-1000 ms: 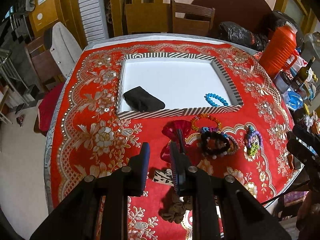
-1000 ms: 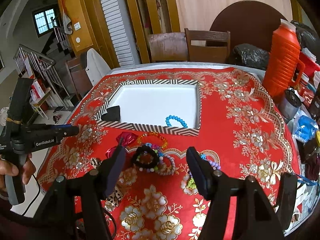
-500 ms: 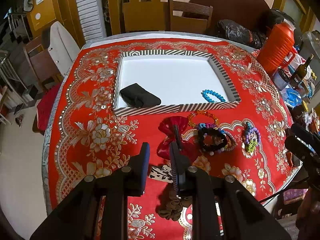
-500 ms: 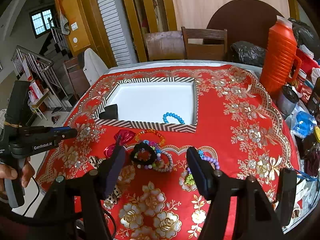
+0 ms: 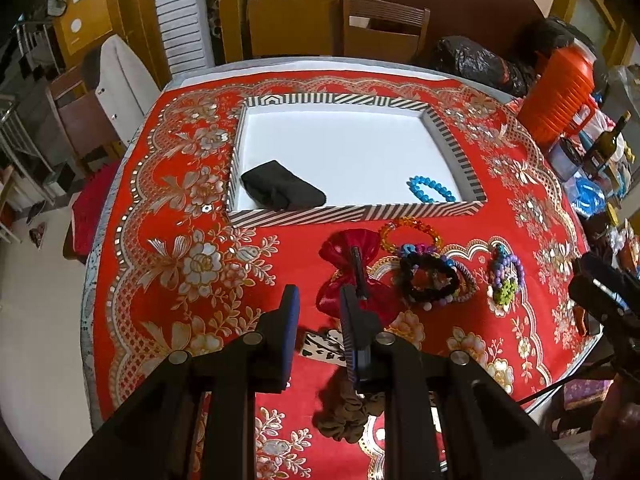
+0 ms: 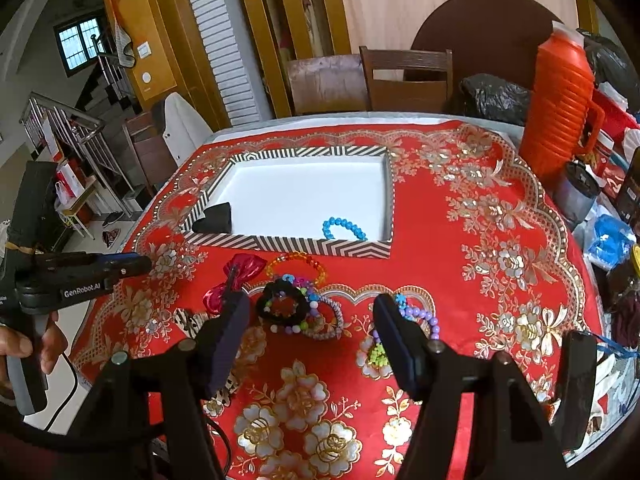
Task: Organize jewelry
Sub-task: 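Grasp the red satin bow with the left tool while the right tool grasps the orange bracelet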
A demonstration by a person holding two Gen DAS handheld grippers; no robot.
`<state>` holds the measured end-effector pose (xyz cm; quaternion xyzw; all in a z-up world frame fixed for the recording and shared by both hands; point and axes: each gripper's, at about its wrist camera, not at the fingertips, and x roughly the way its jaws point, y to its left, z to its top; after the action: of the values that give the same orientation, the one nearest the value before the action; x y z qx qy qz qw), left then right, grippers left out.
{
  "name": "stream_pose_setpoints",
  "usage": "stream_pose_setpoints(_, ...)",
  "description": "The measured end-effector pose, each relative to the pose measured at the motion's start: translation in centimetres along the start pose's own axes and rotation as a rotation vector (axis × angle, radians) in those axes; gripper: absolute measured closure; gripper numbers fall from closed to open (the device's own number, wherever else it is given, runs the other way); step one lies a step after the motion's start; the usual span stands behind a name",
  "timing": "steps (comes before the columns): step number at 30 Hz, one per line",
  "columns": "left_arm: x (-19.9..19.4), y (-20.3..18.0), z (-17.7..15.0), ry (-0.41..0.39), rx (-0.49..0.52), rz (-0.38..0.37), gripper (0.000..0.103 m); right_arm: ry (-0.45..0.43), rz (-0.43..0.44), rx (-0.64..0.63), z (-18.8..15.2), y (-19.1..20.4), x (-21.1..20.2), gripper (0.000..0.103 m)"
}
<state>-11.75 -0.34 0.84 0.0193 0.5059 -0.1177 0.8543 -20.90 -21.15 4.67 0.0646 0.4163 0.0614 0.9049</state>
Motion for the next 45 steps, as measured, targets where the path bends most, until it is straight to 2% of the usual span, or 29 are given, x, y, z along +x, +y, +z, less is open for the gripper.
stream_pose_setpoints(8, 0.5, 1.5, 0.4, 0.025, -0.052, -0.052, 0.095, 0.028, 0.008, -0.002, -0.3, -0.3, 1.2, 0.036)
stream_pose_setpoints(15, 3.7, 0.8, 0.3, 0.139, -0.079, -0.179, 0.095, 0.071, 0.068, -0.01, -0.7, -0.3, 3.8, 0.037)
stream_pose_setpoints(21, 6.8, -0.3, 0.8, 0.214, -0.118, -0.271, 0.095, 0.139, 0.065, -0.043, 0.1, -0.6, 8.0, 0.041)
stream_pose_setpoints(25, 8.8, -1.1, 1.3, 0.235, -0.122, -0.253, 0.095, 0.169, 0.07, -0.027, 1.1, -1.4, 10.5, 0.042)
stream_pose_setpoints(34, 12.5, -2.4, 2.2, 0.259, -0.103, -0.135, 0.095, 0.261, 0.062, -0.072, 2.8, -1.5, 17.5, 0.056)
stream_pose_setpoints(36, 13.1, -2.3, 2.3, 0.268, -0.105, -0.108, 0.095, 0.272, 0.046, -0.099, 2.8, -1.2, 18.8, 0.06)
stream_pose_setpoints(38, 13.7, -2.3, 2.3, 0.286, -0.117, -0.104, 0.095, 0.29, 0.037, -0.116, 2.8, -1.1, 20.0, 0.071)
stream_pose_setpoints(39, 14.0, -2.3, 2.4, 0.289, -0.12, -0.105, 0.095, 0.3, 0.035, -0.118, 2.7, -1.1, 20.5, 0.072)
stream_pose_setpoints(40, 14.1, -2.4, 2.4, 0.286, -0.12, -0.104, 0.095, 0.277, 0.034, -0.131, 2.8, -0.9, 20.5, 0.076)
stream_pose_setpoints(43, 14.1, -2.9, 2.4, 0.275, -0.096, -0.103, 0.095, 0.281, 0.003, -0.178, 2.7, -0.5, 20.8, 0.091)
stream_pose_setpoints(45, 14.3, -3.3, 2.5, 0.268, -0.069, -0.097, 0.095, 0.28, 0.004, -0.177, 2.8, -0.7, 20.8, 0.093)
